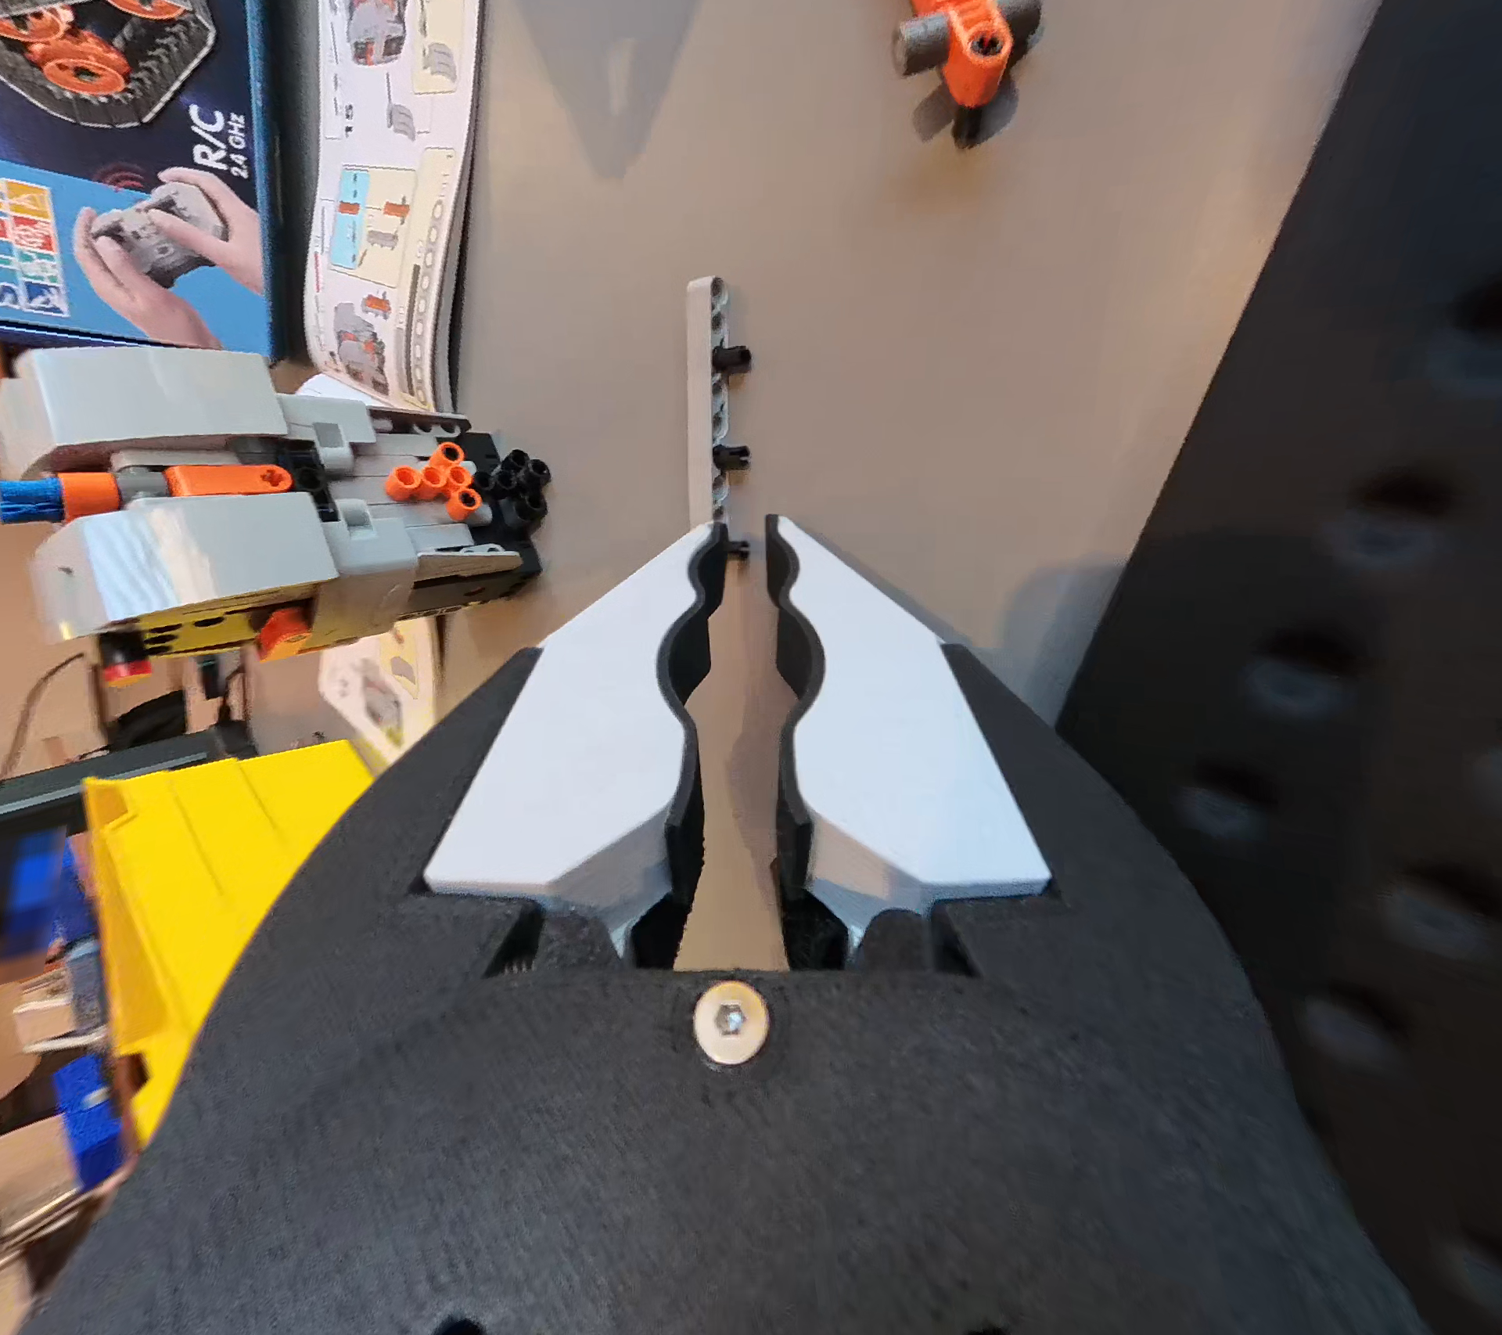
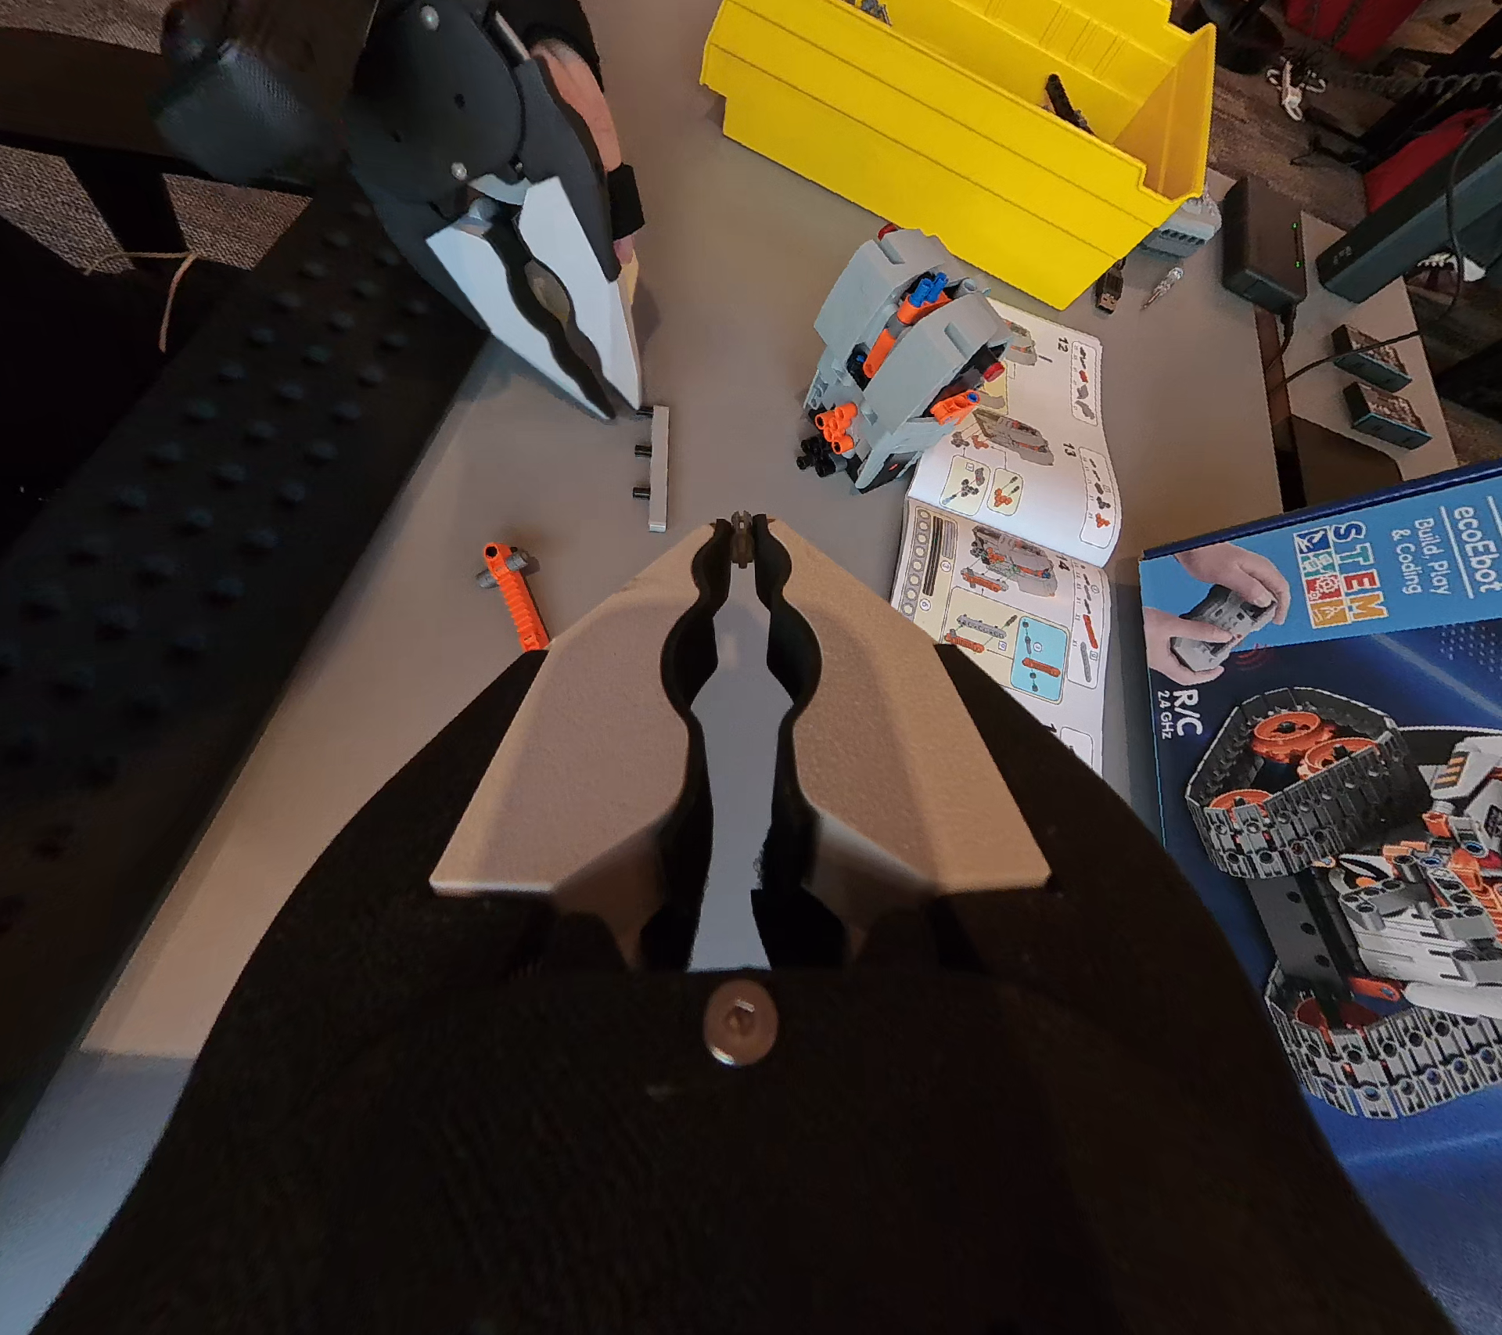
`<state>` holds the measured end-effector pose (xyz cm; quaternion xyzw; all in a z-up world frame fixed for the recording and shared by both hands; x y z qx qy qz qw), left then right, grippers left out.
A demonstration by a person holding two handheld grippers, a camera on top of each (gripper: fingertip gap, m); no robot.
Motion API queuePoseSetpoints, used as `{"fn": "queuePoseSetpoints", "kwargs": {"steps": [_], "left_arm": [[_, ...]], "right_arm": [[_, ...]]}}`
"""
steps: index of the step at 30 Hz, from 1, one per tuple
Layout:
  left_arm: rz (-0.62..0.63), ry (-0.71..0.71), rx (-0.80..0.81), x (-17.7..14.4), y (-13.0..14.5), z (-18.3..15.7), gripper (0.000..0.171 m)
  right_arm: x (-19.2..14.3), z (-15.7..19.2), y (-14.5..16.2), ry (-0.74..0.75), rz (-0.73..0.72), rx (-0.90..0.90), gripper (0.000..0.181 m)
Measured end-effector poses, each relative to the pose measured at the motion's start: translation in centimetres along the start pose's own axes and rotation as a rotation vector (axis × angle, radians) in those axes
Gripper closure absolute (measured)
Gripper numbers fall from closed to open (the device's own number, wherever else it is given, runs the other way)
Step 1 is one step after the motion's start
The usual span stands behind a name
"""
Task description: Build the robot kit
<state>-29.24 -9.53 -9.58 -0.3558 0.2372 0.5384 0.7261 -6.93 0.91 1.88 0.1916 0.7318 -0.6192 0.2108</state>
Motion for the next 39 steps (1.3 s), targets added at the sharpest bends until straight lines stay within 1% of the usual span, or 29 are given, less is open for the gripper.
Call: {"fn": "queuePoseSetpoints", "kwargs": {"steps": [2,4,6,8,11,14,17,21,23,26,28,30,33,36,39], "left_arm": [[-0.079,0.042,-0.105,-0.4,-0.4,0.7,0.162],[-0.155,0.132,-0.24,-0.6,-0.9,2.1,0.158],[-0.166,0.198,-0.327,-0.1,-1.1,3.6,0.151],[-0.156,0.237,-0.358,0.7,-1.2,4.7,0.153],[-0.089,0.296,-0.327,1.9,-1.2,5.1,0.161],[-0.013,0.37,-0.29,2.9,-1.1,4.8,0.156],[-0.019,0.404,-0.321,3.6,-1.2,5.1,0.153],[-0.006,0.44,-0.29,3.9,-1.4,5.2,0.156],[0.009,0.475,-0.296,4.0,-1.5,5.3,0.162],[0.037,0.508,-0.305,4.2,-1.4,5.7,0.159],[0.052,0.516,-0.309,4.2,-1.4,5.8,0.157],[0.058,0.535,-0.319,4.2,-1.5,5.8,0.161],[0.055,0.532,-0.329,4.2,-1.4,5.7,0.161],[0.068,0.519,-0.33,4.3,-1.4,5.8,0.166],[0.09,0.492,-0.338,4.2,-1.6,5.7,0.166]], "right_arm": [[0.0,0.0,0.0,0.0,-0.002,0.0,0.177],[-0.1,0.0,-0.1,-0.001,-0.005,-0.001,0.177],[0.0,0.1,-0.1,-0.001,-0.003,-0.001,0.177],[0.0,0.1,-0.1,0.0,0.002,-0.005,0.177],[-0.2,0.1,-0.1,0.002,-0.003,-0.005,0.177],[-0.4,-0.1,0.0,0.006,-0.011,0.004,0.177],[-0.6,-0.2,0.2,0.008,-0.012,0.012,0.177],[-0.6,-0.3,0.4,0.01,-0.008,0.017,0.177],[-0.7,-0.4,0.5,0.013,-0.007,0.021,0.177],[-0.9,-0.6,0.7,0.02,-0.009,0.029,0.177],[-1.1,-0.7,0.8,0.028,-0.011,0.033,0.177],[-1.3,-0.8,0.9,0.034,-0.014,0.038,0.177],[-1.6,-0.9,1.1,0.044,-0.017,0.045,0.177],[-1.7,-0.9,1.1,0.046,-0.028,0.045,0.177],[-1.9,-0.9,1.1,0.049,-0.035,0.04,0.177]]}}
Point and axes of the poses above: each gripper's, where its closed fingertips meet, x out along the fingers, y out of its underside, z = x × y across the jaws, the point moved 10 cm from there along -x, back along the fingers, and after that the axes turned 7 degrees about x, right-handed, at the moved point
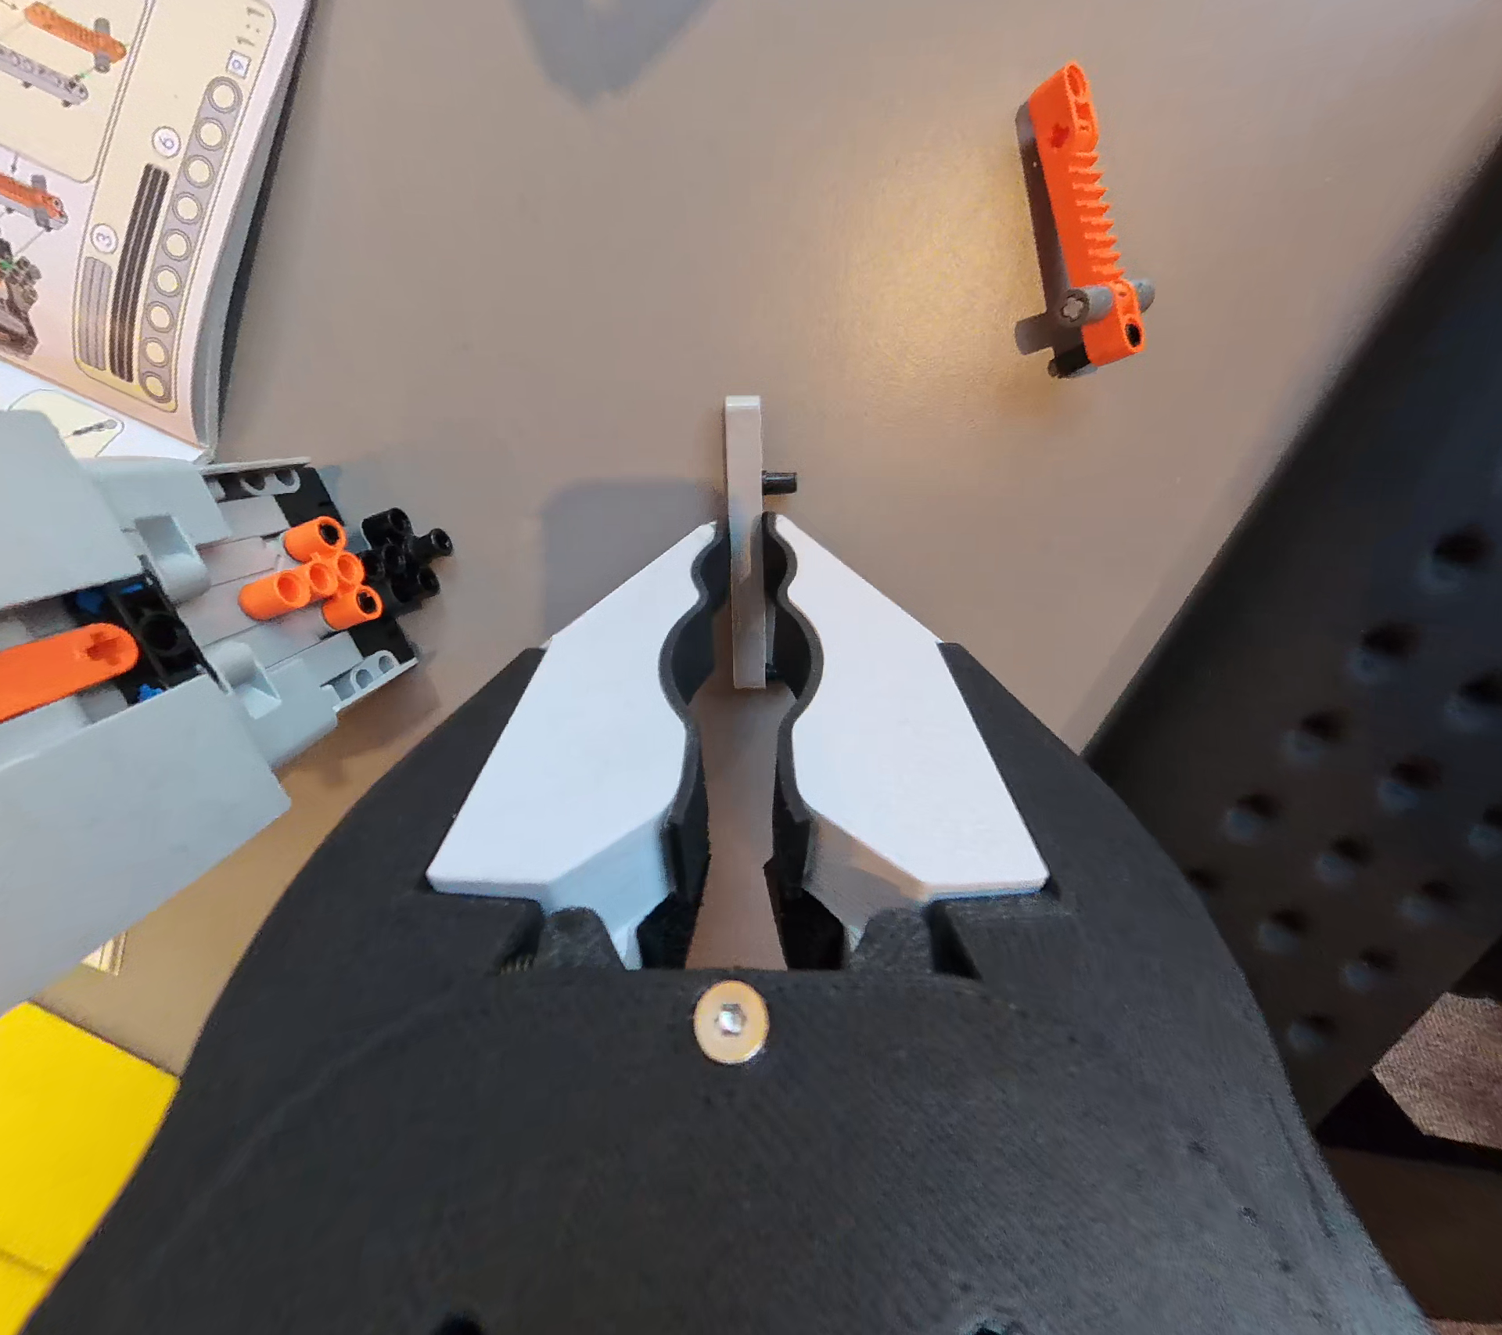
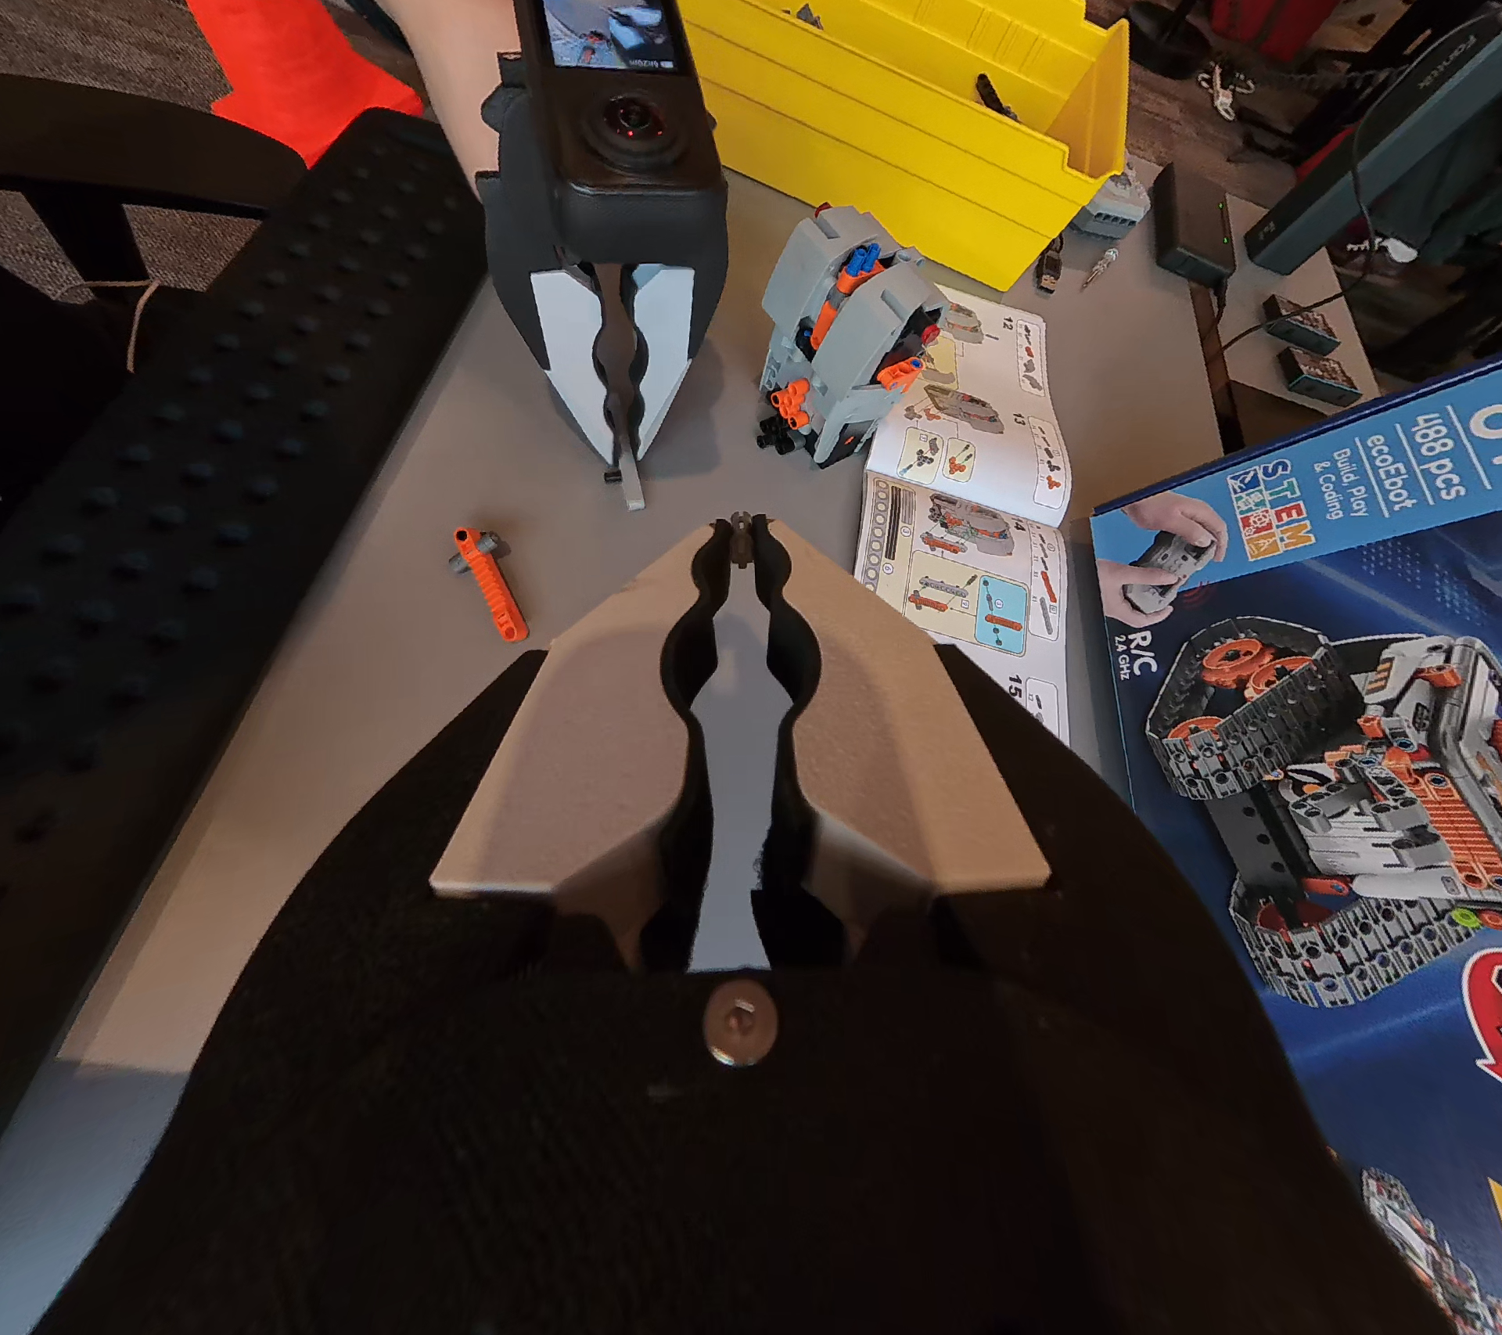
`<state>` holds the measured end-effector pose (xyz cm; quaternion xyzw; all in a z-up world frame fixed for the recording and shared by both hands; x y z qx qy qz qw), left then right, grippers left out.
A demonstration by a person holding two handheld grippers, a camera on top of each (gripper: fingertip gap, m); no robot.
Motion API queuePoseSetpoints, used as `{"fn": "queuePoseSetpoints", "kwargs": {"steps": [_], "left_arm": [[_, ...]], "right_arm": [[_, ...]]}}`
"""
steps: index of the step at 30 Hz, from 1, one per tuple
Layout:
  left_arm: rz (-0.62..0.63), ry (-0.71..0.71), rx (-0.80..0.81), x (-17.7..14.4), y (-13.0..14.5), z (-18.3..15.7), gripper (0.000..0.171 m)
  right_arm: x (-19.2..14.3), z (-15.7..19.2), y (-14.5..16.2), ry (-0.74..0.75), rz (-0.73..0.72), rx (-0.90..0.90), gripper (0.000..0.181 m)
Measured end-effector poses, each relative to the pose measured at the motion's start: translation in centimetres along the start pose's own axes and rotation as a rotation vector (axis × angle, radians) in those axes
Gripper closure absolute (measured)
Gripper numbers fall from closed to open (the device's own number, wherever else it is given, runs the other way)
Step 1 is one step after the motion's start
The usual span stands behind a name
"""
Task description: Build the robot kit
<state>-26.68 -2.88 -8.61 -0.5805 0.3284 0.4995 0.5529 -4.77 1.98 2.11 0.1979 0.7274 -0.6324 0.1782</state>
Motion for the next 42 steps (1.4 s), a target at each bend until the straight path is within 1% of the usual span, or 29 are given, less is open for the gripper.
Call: {"fn": "queuePoseSetpoints", "kwargs": {"steps": [2,6,10,13,17,19,22,24,26,28,29,30,33,38,42], "left_arm": [[-0.027,-0.008,-0.057,-0.2,-0.1,0.0,0.166],[-0.21,-0.058,-0.133,-2.1,-0.8,0.1,0.165],[-0.414,-0.112,-0.205,-4.9,-2.0,0.7,0.165],[-0.555,-0.165,-0.239,-7.3,-3.2,1.8,0.165],[-0.721,-0.198,-0.256,-11.2,-5.2,4.1,0.165],[-0.789,-0.213,-0.252,-13.3,-6.2,5.3,0.166],[-0.854,-0.267,-0.24,-16.3,-7.2,7.1,0.165],[-0.888,-0.293,-0.256,-17.7,-7.6,8.2,0.166],[-0.939,-0.27,-0.271,-18.6,-8.0,9.1,0.166],[-1.001,-0.22,-0.288,-19.1,-8.3,9.7,0.166],[-1.027,-0.205,-0.3,-19.0,-8.4,9.8,0.166],[-1.031,-0.191,-0.314,-18.6,-8.3,10.0,0.166],[-0.993,-0.152,-0.362,-17.1,-7.7,10.7,0.166],[-1.03,-0.012,-0.441,-15.4,-7.2,11.8,0.166],[-1.049,0.006,-0.459,-14.3,-7.6,12.1,0.166]], "right_arm": [[-0.1,-0.1,0.1,0.003,-0.004,0.004,0.177],[-0.4,-0.2,0.2,0.009,-0.021,0.0,0.177],[-0.6,-0.2,0.1,0.009,-0.058,-0.013,0.177],[-1.0,-0.3,0.0,0.044,-0.085,-0.035,0.177],[-2.1,-0.7,-0.5,0.151,-0.145,-0.056,0.177],[-2.8,-1.1,-0.8,0.232,-0.183,-0.065,0.177],[-3.9,-1.6,-1.2,0.347,-0.255,-0.069,0.177],[-4.3,-1.8,-1.3,0.409,-0.285,-0.07,0.177],[-4.5,-2.0,-1.3,0.462,-0.302,-0.081,0.177],[-4.6,-2.2,-1.2,0.515,-0.311,-0.091,0.177],[-4.5,-2.3,-1.2,0.518,-0.318,-0.087,0.177],[-4.4,-2.3,-1.2,0.51,-0.325,-0.074,0.177],[-4.1,-2.7,-1.0,0.522,-0.342,-0.039,0.177],[-3.7,-3.4,-0.5,0.553,-0.373,-0.001,0.177],[-2.8,-3.7,0.2,0.6,-0.33,-0.03,0.177]]}}
Point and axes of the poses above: each gripper's, where its closed fingertips meet, x out along the fingers, y out of its underside, z = x × y across the jaws, the point moved 10 cm from there along -x, back along the fingers, and after that the axes turned 7 degrees about x, right-handed, at the moved point
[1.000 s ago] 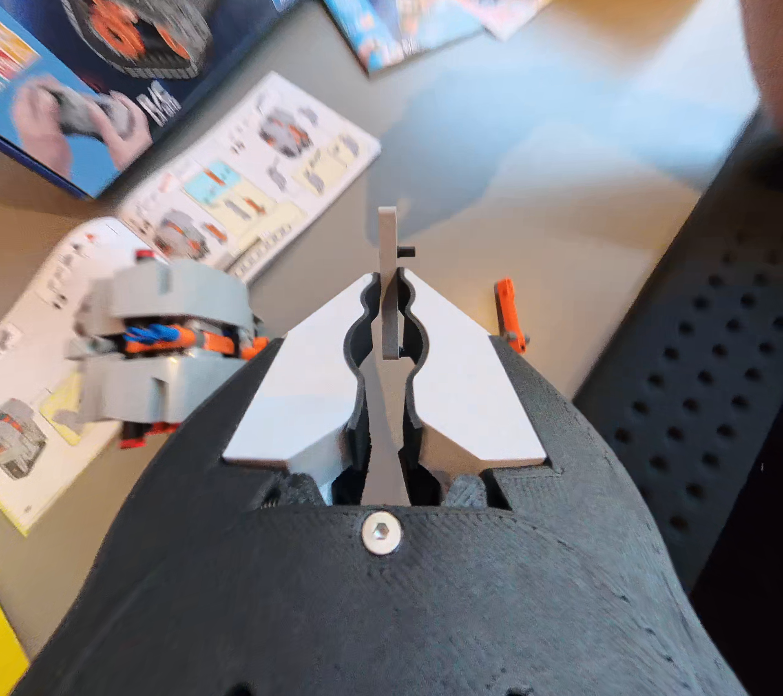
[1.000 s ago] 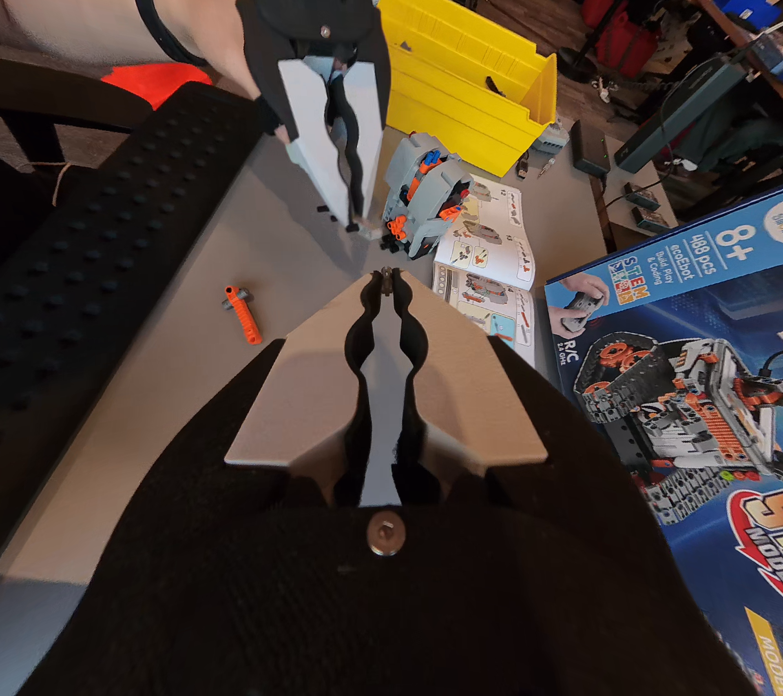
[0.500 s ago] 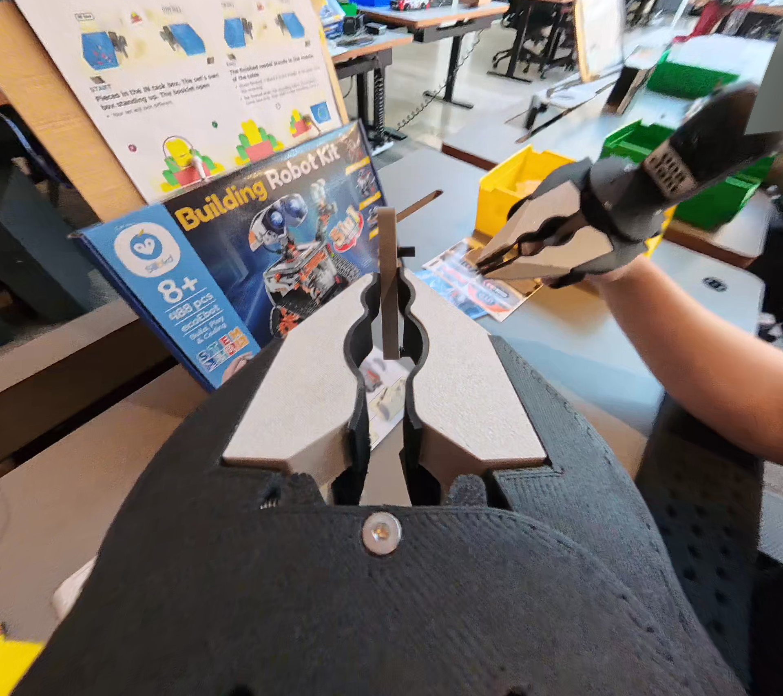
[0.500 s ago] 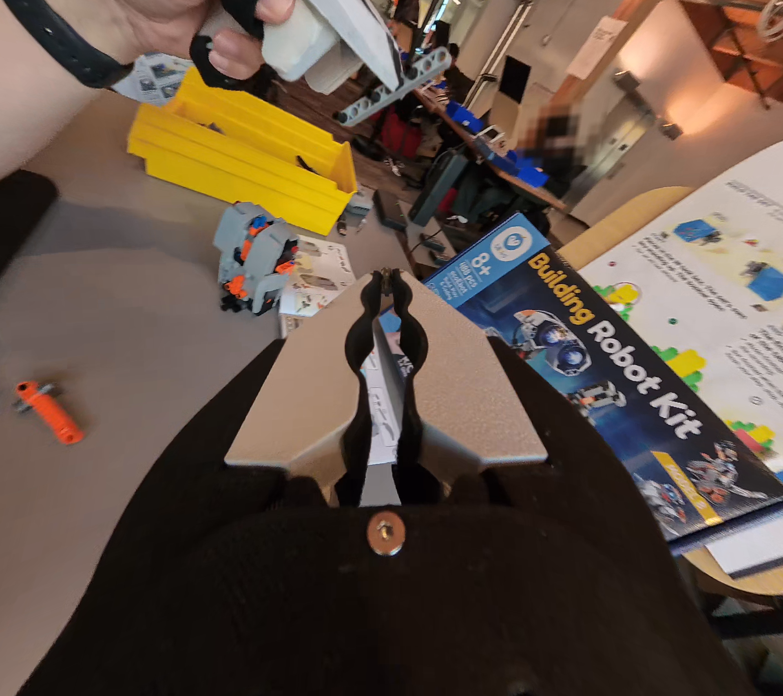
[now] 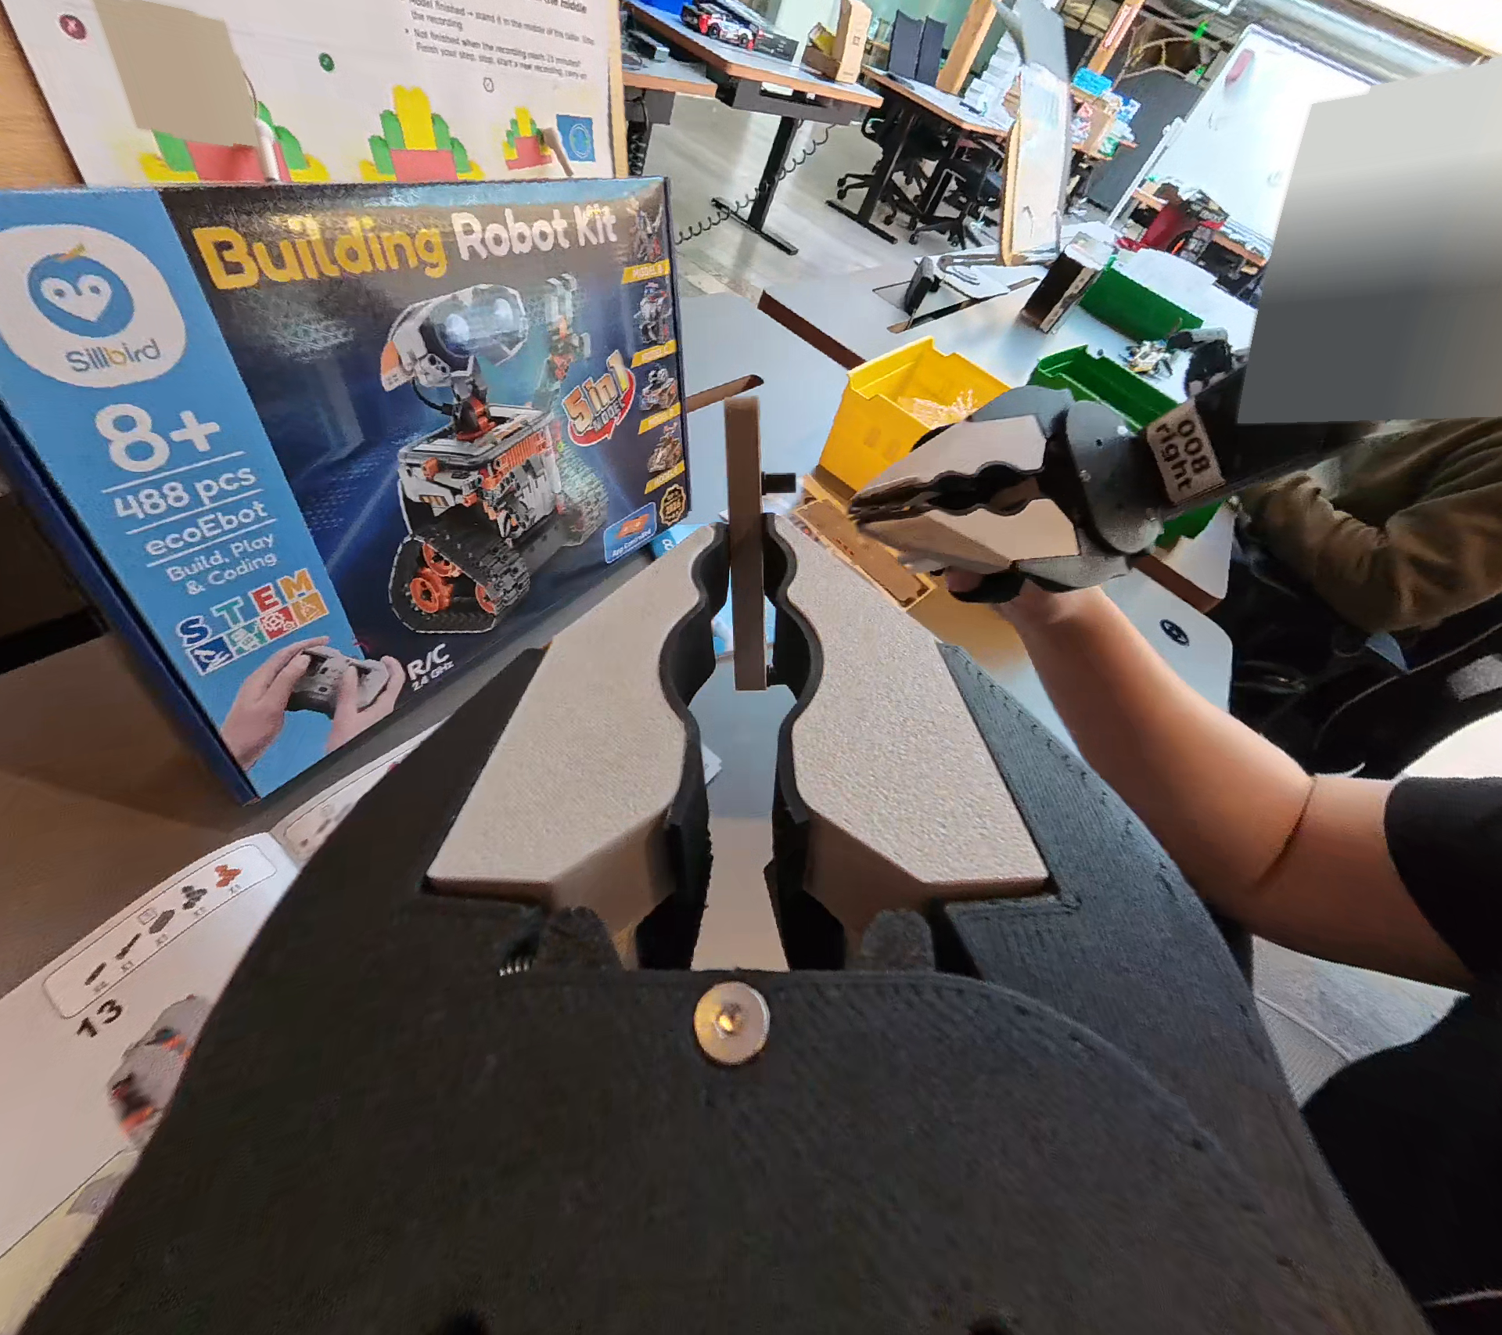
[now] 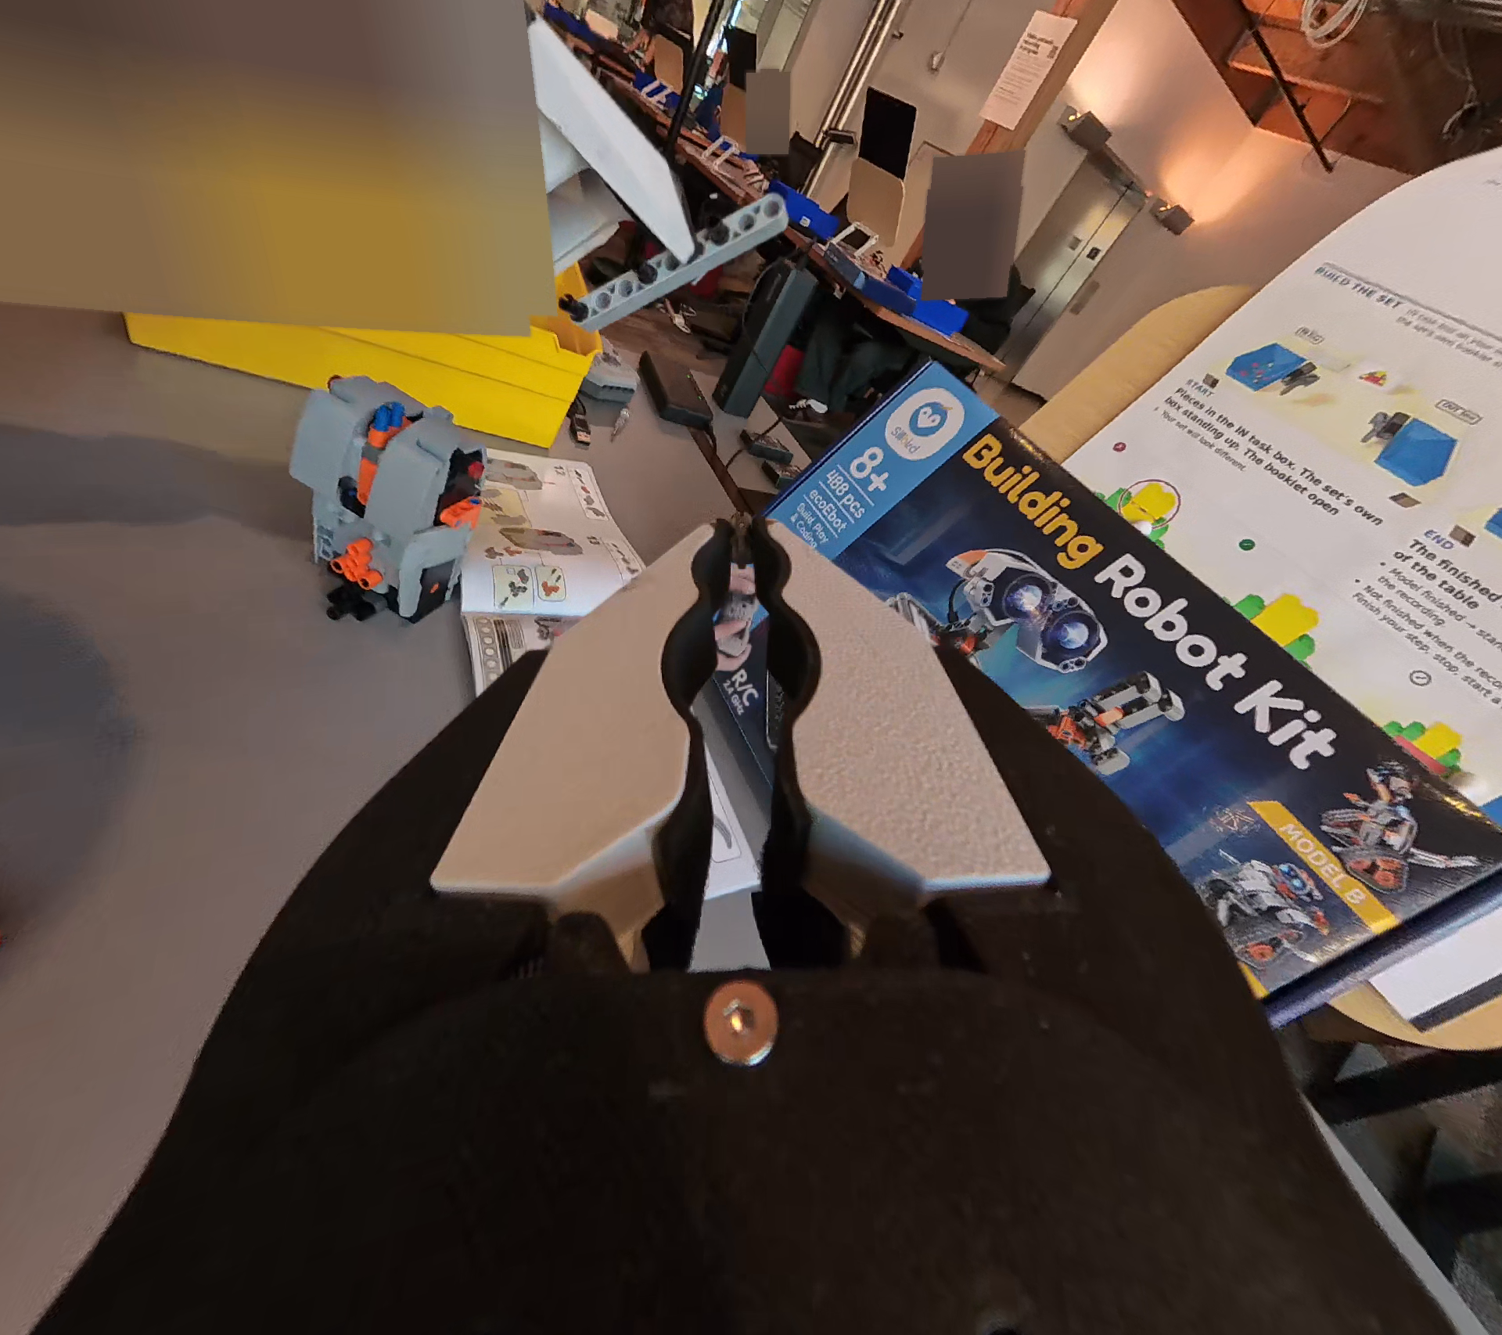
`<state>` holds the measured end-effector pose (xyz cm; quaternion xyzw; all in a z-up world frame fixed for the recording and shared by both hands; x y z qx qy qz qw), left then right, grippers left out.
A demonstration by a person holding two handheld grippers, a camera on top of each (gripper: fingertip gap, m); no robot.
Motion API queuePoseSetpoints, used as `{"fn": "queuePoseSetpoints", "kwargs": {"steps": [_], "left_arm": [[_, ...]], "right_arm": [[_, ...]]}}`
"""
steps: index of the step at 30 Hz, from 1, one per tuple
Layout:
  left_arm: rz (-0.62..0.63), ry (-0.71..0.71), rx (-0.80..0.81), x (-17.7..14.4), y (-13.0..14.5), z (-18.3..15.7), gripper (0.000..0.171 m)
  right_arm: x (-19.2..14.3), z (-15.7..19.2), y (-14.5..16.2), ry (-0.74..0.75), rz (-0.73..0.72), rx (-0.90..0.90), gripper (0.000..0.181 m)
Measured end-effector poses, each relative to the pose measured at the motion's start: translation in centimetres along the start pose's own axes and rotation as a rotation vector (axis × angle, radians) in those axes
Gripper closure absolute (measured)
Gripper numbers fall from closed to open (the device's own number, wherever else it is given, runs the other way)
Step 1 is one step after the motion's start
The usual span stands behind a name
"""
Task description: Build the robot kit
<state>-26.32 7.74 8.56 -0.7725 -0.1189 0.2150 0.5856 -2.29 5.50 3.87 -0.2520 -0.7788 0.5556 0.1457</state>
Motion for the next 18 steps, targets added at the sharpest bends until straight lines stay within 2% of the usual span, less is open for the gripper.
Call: {"fn": "queuePoseSetpoints", "kwargs": {"steps": [4,7,18], "left_arm": [[-0.01,0.049,-0.003,0.5,0.1,-0.6,0.166],[0.006,0.017,0.019,0.5,0.2,-0.7,0.166],[-0.011,0.051,-0.005,0.7,0.2,-0.9,0.166]], "right_arm": [[0.6,0.4,0.7,-0.009,0.01,-0.015,0.177],[0.8,1.0,0.7,-0.051,-0.028,-0.026,0.177],[1.1,1.6,0.5,-0.011,-0.014,-0.116,0.177]]}}
Point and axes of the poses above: each gripper's, where its closed fingertips meet, x out along the fingers, y out of its underside, z = x × y across the jaws, the point moved 10 cm from there along -x, back along the fingers, and after that the axes turned 7 degrees about x, right-handed, at the moved point
